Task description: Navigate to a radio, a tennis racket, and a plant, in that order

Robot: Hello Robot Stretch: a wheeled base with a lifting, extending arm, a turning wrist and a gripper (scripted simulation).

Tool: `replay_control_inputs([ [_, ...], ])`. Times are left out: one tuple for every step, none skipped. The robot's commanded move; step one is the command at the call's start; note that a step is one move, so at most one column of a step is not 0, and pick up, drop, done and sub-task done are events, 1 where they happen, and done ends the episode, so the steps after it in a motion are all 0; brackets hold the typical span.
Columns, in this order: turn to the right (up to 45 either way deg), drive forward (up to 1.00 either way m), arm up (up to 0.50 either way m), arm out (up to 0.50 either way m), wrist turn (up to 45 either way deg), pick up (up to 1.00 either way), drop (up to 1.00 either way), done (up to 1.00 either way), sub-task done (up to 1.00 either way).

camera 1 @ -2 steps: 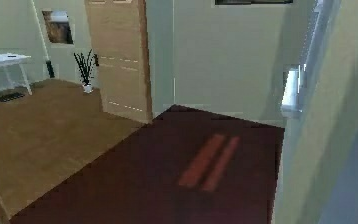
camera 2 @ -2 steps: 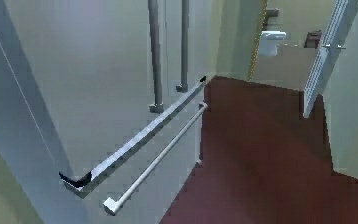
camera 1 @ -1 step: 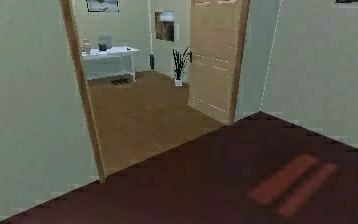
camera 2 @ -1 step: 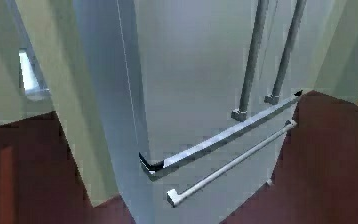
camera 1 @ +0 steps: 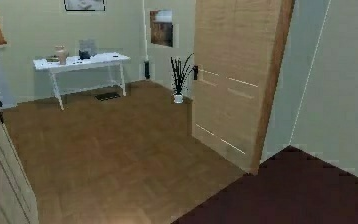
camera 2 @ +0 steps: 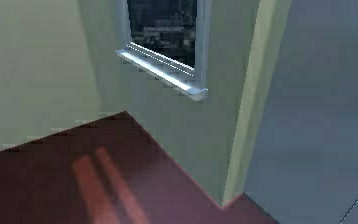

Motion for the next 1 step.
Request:
replay_control_inputs([
  [-3.0,0.0,0.0,0.0,0.0,0.0,0.0,0.0,0.0],
])
